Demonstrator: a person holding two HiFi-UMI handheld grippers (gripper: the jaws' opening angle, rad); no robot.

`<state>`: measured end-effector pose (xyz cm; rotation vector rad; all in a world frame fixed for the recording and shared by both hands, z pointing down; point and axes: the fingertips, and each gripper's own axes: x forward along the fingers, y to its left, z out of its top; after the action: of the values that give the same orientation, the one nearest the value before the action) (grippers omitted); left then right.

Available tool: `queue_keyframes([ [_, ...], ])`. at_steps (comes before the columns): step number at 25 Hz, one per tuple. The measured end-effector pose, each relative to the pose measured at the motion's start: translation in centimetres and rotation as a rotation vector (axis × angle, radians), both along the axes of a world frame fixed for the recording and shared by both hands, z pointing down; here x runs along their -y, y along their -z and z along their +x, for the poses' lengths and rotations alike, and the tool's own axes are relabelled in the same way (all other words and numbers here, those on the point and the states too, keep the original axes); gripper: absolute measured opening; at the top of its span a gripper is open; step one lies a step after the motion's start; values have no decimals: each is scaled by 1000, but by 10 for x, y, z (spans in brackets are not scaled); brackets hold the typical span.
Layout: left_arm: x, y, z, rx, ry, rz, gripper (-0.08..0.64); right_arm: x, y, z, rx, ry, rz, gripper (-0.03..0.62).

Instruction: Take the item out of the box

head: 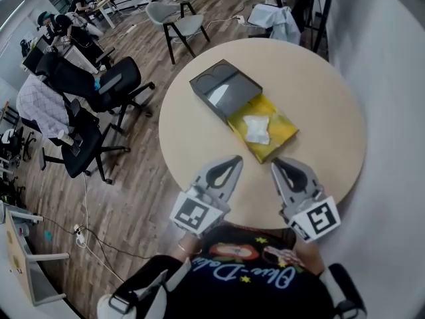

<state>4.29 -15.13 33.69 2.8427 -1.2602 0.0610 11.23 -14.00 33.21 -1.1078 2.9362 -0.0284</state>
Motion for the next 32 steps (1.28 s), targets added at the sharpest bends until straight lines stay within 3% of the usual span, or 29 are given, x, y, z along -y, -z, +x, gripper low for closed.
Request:
queue_keyframes([
  [8, 10, 5, 1, 43, 26, 35, -14, 15, -12, 7, -30, 3, -22, -3],
  [32, 89, -53, -28, 63, 7, -62, -14, 109, -91, -23, -201, -22, -206, 54],
])
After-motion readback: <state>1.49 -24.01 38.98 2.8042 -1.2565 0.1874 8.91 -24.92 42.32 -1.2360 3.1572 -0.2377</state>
